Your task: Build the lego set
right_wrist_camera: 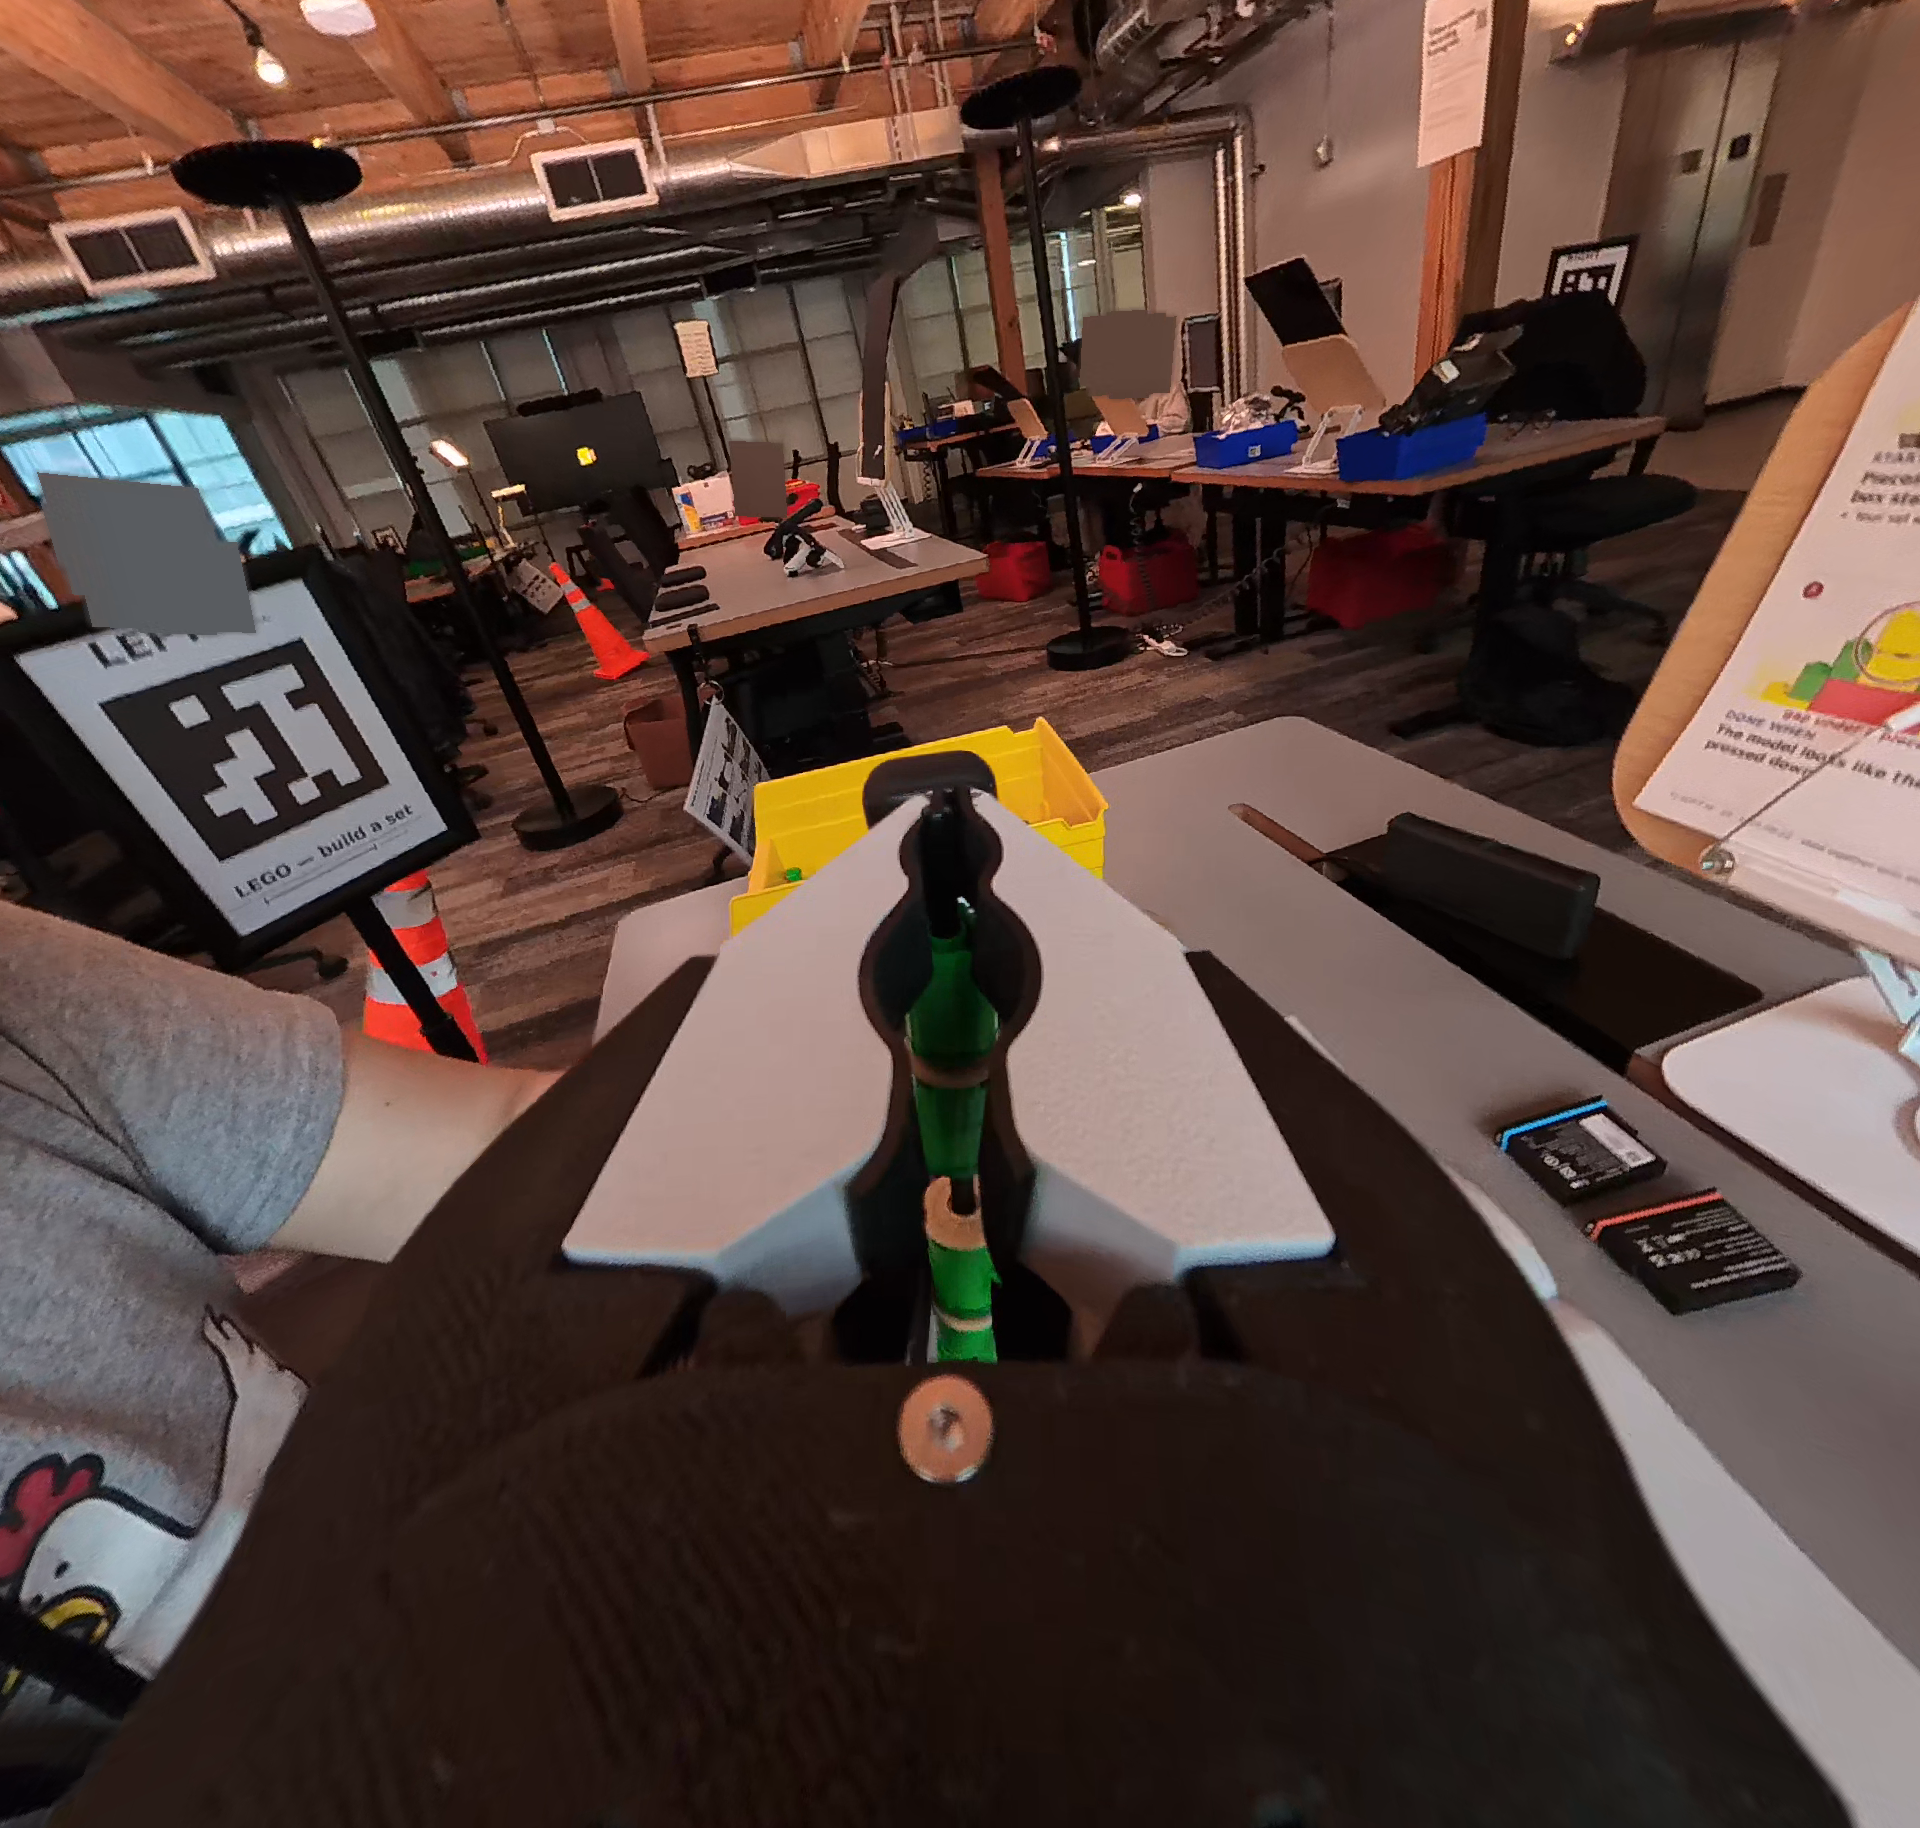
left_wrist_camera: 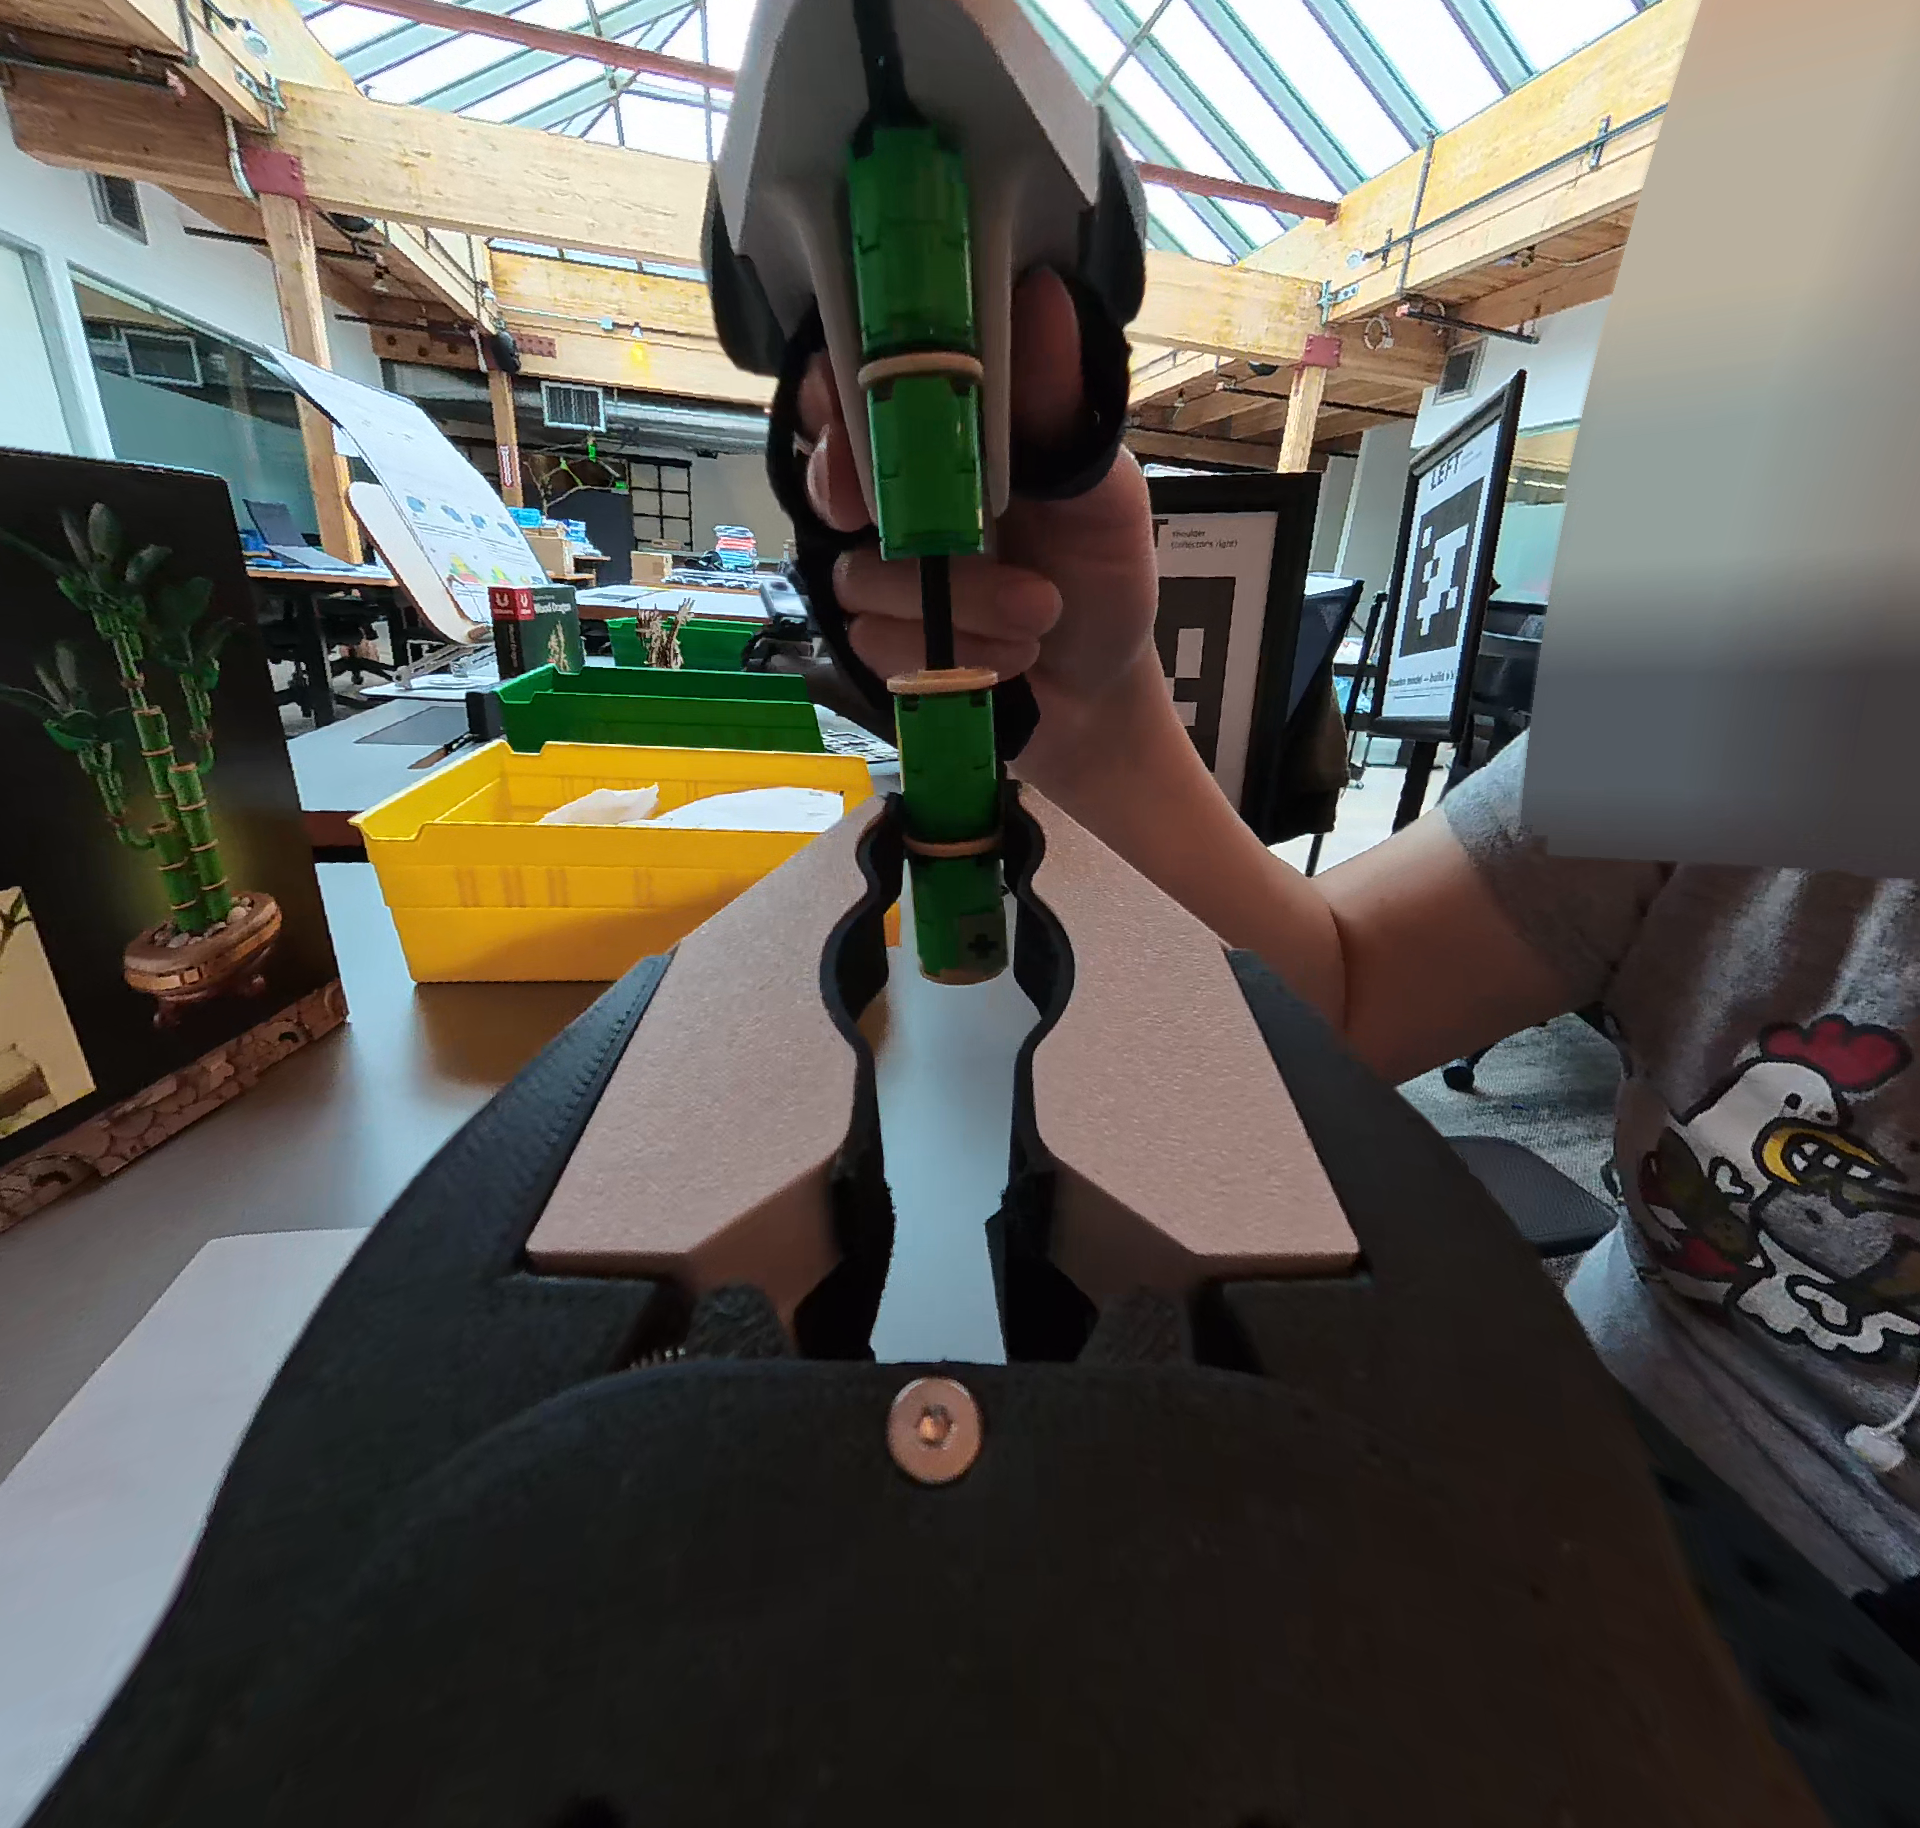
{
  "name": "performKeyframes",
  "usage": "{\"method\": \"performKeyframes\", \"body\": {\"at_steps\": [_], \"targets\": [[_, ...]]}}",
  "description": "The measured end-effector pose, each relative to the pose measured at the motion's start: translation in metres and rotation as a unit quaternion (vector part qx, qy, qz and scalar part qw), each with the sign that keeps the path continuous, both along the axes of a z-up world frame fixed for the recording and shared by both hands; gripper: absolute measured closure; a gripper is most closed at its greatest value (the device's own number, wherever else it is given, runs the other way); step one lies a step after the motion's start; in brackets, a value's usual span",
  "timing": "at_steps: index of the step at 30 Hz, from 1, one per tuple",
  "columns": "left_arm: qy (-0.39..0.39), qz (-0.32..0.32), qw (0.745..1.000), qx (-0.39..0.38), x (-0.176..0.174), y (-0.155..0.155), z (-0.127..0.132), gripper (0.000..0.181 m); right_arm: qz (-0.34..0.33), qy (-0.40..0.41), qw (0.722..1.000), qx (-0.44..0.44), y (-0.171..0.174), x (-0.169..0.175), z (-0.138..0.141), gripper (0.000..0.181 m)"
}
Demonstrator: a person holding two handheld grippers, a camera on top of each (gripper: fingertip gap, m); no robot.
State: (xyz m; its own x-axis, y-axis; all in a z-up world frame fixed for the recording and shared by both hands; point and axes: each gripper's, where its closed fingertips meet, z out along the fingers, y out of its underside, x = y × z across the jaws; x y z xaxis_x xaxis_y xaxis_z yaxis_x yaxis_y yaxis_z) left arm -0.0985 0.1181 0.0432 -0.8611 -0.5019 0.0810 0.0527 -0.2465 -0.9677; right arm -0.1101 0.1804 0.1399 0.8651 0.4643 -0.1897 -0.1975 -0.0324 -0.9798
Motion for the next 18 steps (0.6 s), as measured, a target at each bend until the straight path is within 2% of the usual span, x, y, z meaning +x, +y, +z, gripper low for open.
{"method": "performKeyframes", "body": {"at_steps": [2,4,6,8,12,15,18], "targets": [[0.037,0.006,0.999,-0.004,0.008,0.001,-0.005,0.166,0.002,0.038,0.999,-0.023,0.004,0.008,-0.006,0.181],[0.110,0.025,0.993,-0.015,0.023,0.004,-0.018,0.165,-0.010,0.091,0.994,-0.050,0.012,0.028,-0.018,0.181],[0.180,0.001,0.982,-0.051,0.029,0.003,-0.027,0.165,-0.019,0.164,0.983,-0.083,0.021,0.055,-0.037,0.181],[0.245,-0.018,0.964,-0.098,0.036,0.005,-0.037,0.165,-0.004,0.266,0.956,-0.124,0.030,0.080,-0.063,0.181],[0.332,-0.021,0.929,-0.164,0.051,0.015,-0.064,0.165,0.057,0.475,0.863,-0.164,0.042,0.117,-0.109,0.181],[0.362,-0.034,0.911,-0.195,0.055,0.017,-0.073,0.163,0.060,0.522,0.831,-0.185,0.052,0.124,-0.137,0.181],[0.377,-0.033,0.900,-0.217,0.059,0.021,-0.079,0.162,0.063,0.547,0.811,-0.198,0.058,0.122,-0.148,0.181]]}}
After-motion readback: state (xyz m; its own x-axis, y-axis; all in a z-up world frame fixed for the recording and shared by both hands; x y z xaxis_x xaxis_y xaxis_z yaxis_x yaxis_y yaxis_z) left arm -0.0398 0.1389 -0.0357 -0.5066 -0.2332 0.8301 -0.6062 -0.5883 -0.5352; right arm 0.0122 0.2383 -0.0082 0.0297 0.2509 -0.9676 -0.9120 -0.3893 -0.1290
